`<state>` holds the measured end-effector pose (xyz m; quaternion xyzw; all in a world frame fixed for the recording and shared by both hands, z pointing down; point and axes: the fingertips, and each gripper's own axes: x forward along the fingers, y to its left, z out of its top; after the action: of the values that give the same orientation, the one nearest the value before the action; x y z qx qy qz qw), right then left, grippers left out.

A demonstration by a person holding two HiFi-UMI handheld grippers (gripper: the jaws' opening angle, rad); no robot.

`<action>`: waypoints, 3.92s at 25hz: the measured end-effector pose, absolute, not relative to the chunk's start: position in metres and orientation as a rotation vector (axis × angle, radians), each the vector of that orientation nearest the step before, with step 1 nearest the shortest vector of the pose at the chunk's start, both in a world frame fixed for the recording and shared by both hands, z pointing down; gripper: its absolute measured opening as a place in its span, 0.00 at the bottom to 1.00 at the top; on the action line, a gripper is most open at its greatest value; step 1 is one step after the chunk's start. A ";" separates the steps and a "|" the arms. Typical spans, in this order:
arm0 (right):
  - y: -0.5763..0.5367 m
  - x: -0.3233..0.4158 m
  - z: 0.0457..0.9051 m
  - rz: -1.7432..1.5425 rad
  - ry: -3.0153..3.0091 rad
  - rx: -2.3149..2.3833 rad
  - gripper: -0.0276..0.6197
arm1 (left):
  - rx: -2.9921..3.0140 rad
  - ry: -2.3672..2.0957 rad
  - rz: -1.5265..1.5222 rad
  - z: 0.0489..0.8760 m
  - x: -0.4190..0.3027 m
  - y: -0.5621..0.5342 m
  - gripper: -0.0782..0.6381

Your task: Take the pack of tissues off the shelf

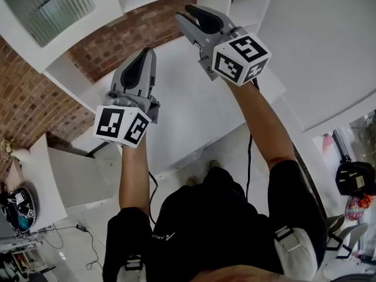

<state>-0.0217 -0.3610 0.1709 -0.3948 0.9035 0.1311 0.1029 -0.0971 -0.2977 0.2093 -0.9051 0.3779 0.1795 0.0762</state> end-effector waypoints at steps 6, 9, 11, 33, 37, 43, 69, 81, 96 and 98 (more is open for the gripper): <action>-0.432 -0.003 0.160 0.357 2.671 -1.172 0.41 | -2.681 1.187 0.512 0.208 -0.077 -0.342 0.11; -0.465 0.001 0.153 0.358 2.700 -1.155 0.52 | -2.653 1.231 0.505 0.206 -0.064 -0.364 0.11; -0.484 0.004 0.149 0.353 2.722 -1.145 0.57 | -2.631 1.266 0.501 0.205 -0.056 -0.376 0.11; -0.577 -0.040 0.157 0.217 3.076 -1.234 0.76 | -2.563 1.355 0.508 0.198 -0.055 -0.423 0.11; -0.577 -0.043 0.165 0.297 3.132 -1.274 0.66 | -2.569 1.345 0.528 0.198 -0.058 -0.422 0.11; -0.574 -0.048 0.164 0.366 3.099 -1.277 0.49 | -2.559 1.344 0.537 0.198 -0.069 -0.421 0.11; -0.418 0.063 0.194 0.405 2.586 -1.117 0.46 | -2.512 1.358 0.551 0.202 -0.045 -0.395 0.11; -0.392 0.067 0.219 0.370 2.561 -1.075 0.45 | -2.504 1.385 0.516 0.213 -0.036 -0.387 0.11; -0.396 0.067 0.222 0.357 2.553 -1.086 0.45 | -2.507 1.389 0.500 0.218 -0.040 -0.391 0.11; -0.397 0.067 0.222 0.357 2.551 -1.089 0.45 | -2.507 1.387 0.499 0.218 -0.040 -0.392 0.11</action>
<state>0.0674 -0.3965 0.2218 -0.3836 0.8987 0.1258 0.1714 -0.0397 -0.3921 0.2181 -0.8563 0.4735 0.1706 0.1164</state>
